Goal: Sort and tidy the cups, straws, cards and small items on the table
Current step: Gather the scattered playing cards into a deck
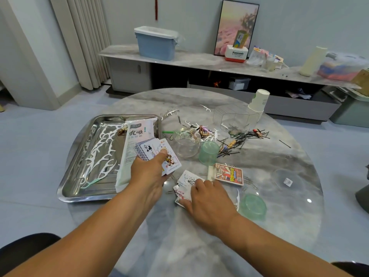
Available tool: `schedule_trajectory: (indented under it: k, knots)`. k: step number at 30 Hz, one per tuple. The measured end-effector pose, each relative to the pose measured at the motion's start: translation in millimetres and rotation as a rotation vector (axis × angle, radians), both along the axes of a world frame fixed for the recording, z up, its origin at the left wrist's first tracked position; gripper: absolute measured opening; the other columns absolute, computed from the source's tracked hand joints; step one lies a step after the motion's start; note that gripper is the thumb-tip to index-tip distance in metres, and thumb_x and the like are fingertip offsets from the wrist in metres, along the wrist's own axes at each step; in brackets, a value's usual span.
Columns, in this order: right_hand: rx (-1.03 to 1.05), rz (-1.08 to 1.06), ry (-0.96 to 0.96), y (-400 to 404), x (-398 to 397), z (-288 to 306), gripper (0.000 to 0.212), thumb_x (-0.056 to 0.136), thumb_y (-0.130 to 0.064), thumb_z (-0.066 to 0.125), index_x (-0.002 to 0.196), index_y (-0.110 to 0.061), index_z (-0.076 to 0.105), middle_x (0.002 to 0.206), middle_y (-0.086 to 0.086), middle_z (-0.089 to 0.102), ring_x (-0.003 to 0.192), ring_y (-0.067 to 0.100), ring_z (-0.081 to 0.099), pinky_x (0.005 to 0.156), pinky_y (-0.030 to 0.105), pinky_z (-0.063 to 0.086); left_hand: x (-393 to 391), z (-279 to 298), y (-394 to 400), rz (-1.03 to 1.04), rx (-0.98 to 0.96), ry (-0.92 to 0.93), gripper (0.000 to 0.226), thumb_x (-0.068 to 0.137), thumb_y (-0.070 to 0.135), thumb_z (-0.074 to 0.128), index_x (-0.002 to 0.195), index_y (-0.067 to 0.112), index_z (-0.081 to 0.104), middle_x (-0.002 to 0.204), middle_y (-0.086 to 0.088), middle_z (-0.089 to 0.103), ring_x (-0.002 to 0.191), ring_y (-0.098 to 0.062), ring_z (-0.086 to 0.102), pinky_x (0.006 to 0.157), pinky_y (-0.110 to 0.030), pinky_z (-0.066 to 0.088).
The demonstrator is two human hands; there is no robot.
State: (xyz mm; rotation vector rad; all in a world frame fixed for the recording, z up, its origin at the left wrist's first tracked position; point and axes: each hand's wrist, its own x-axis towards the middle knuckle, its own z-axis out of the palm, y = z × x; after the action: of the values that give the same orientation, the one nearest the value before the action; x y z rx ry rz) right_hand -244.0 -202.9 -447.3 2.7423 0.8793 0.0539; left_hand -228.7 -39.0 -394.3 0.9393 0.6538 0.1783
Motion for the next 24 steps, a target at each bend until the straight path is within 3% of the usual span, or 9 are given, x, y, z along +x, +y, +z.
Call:
schedule_trajectory:
  k: [1, 3, 4, 6, 8, 10, 13, 17, 24]
  knots:
    - [-0.007, 0.037, -0.030, -1, 1, 1, 0.051, 0.107, -0.046, 0.025, 0.116, -0.012, 0.062, 0.113, 0.014, 0.056, 0.101, 0.036, 0.056, 0.085, 0.044, 0.037, -1, 0, -1, -0.023, -0.011, 0.002, 0.026, 0.092, 0.005, 0.071, 0.117, 0.010, 0.063, 0.097, -0.009, 0.072, 0.082, -0.023, 0.070, 0.065, -0.040, 0.059]
    - [0.046, 0.051, -0.012, -4, 6, 6, 0.029, 0.105, -0.031, 0.033, 0.102, -0.015, 0.058, 0.100, 0.012, 0.058, 0.091, 0.035, 0.059, 0.069, 0.040, 0.037, -2, 0, -1, -0.064, -0.034, 0.001, 0.030, 0.091, 0.005, 0.072, 0.118, 0.010, 0.064, 0.101, -0.011, 0.074, 0.084, -0.024, 0.072, 0.062, -0.040, 0.059]
    - [0.187, -0.024, 0.050, -5, 11, 11, 0.022, 0.104, -0.026, 0.036, 0.093, -0.016, 0.052, 0.092, 0.010, 0.056, 0.085, 0.036, 0.061, 0.062, 0.037, 0.037, -3, 0, 0, -0.081, -0.035, -0.002, 0.031, 0.089, 0.005, 0.073, 0.118, 0.010, 0.064, 0.102, -0.011, 0.074, 0.085, -0.025, 0.072, 0.062, -0.040, 0.060]
    - [0.655, -0.267, 0.232, -7, 21, 27, 0.034, 0.107, -0.037, 0.037, 0.086, -0.017, 0.053, 0.081, 0.002, 0.059, 0.077, 0.033, 0.064, 0.058, 0.036, 0.043, -3, 0, -1, -0.129, -0.010, -0.008, 0.032, 0.086, 0.004, 0.076, 0.116, 0.011, 0.066, 0.101, -0.011, 0.076, 0.087, -0.026, 0.074, 0.070, -0.044, 0.061]
    - [1.203, -0.482, 0.572, -8, 30, 38, 0.032, 0.101, -0.054, 0.050, 0.101, -0.026, 0.066, 0.088, -0.003, 0.071, 0.072, 0.019, 0.071, 0.057, 0.032, 0.050, -6, 1, -5, -0.193, 0.015, -0.009, 0.033, 0.084, 0.005, 0.078, 0.115, 0.010, 0.068, 0.099, -0.012, 0.077, 0.088, -0.029, 0.075, 0.078, -0.049, 0.061]
    - [1.393, -0.492, 0.763, -6, 30, 43, 0.028, 0.092, -0.046, 0.071, 0.109, -0.024, 0.068, 0.092, -0.002, 0.076, 0.070, 0.015, 0.073, 0.054, 0.025, 0.050, -9, 0, -11, -0.259, 0.011, -0.018, 0.031, 0.083, 0.009, 0.079, 0.113, 0.010, 0.069, 0.096, -0.012, 0.078, 0.085, -0.029, 0.076, 0.073, -0.045, 0.062]
    - [1.521, -0.548, 0.836, -3, 26, 43, 0.021, 0.088, -0.027, 0.080, 0.099, -0.012, 0.069, 0.083, 0.006, 0.077, 0.065, 0.014, 0.070, 0.052, 0.022, 0.050, -10, -1, -16, -0.331, -0.053, -0.021, 0.018, 0.092, 0.021, 0.072, 0.108, 0.013, 0.070, 0.094, -0.011, 0.079, 0.078, -0.023, 0.077, 0.063, -0.037, 0.063]
    - [1.629, -0.638, 0.904, -8, 29, 45, 0.016, 0.089, -0.020, 0.078, 0.096, -0.009, 0.068, 0.078, 0.002, 0.076, 0.061, 0.009, 0.067, 0.053, 0.020, 0.051, -7, -1, -15, -0.336, -0.062, -0.027, 0.015, 0.100, 0.004, 0.055, 0.111, 0.007, 0.065, 0.099, -0.015, 0.077, 0.081, -0.025, 0.077, 0.063, -0.039, 0.063]
    - [1.671, -0.626, 1.006, -8, 27, 48, 0.017, 0.088, -0.017, 0.078, 0.103, -0.009, 0.075, 0.095, 0.010, 0.078, 0.065, 0.010, 0.066, 0.056, 0.020, 0.053, -9, -4, -17, -0.290, 0.047, -0.049, 0.030, 0.086, -0.006, 0.071, 0.111, 0.009, 0.069, 0.098, -0.009, 0.078, 0.080, -0.024, 0.077, 0.059, -0.035, 0.060]
